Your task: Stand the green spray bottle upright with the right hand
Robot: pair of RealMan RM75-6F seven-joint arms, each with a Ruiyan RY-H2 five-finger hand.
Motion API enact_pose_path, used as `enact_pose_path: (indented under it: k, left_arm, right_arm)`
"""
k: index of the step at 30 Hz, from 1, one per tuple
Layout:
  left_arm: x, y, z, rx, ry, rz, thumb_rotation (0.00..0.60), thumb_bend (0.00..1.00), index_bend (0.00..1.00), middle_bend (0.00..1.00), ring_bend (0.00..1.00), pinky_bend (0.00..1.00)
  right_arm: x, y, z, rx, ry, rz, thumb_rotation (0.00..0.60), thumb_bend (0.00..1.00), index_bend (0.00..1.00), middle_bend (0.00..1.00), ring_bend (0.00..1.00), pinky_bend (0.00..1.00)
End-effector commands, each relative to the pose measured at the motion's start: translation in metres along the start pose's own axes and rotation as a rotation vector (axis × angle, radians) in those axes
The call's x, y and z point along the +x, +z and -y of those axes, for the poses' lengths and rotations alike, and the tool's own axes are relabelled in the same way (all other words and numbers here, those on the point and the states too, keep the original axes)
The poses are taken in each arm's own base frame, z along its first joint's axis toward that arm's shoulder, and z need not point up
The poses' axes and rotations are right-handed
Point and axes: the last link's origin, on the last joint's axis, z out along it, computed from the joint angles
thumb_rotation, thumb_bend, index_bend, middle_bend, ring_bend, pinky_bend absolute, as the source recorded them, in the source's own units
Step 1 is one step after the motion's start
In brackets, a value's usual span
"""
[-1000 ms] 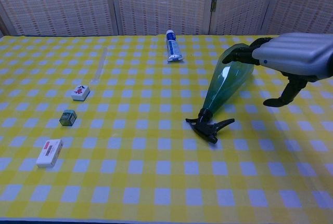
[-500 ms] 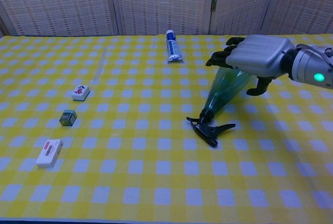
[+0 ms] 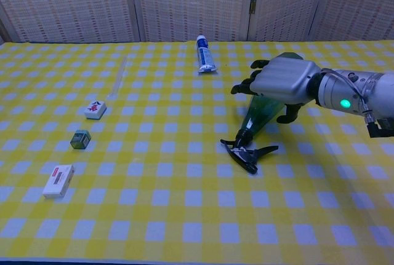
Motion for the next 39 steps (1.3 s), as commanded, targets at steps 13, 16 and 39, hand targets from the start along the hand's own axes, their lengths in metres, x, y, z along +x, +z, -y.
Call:
enact_pose_path:
  k: [13,16,39]
  left_arm:
    - [0.0,0.0,0.0,0.001,-0.004,0.003,0.599,0.49,0.0,0.01,0.02,0.0]
    - [0.001,0.0,0.0,0.0,-0.003,0.003,0.599,0.49,0.0,0.01,0.02,0.0]
    - [-0.002,0.001,-0.001,0.002,0.012,0.015,0.6,0.49,0.0,0.01,0.02,0.0]
  right_arm:
    - [-0.003,0.008,0.006,0.004,-0.034,-0.075,0.6,0.32,0.42,0.39,0.32,0.0]
    - [-0.002,0.007,0.005,-0.003,-0.037,-0.102,0.6,0.32,0.5,0.44,0.36,0.04]
    - [0.063,-0.03,-0.038,-0.147,1.115,-0.468,0.6,0.32,0.61,0.51,0.46,0.29]
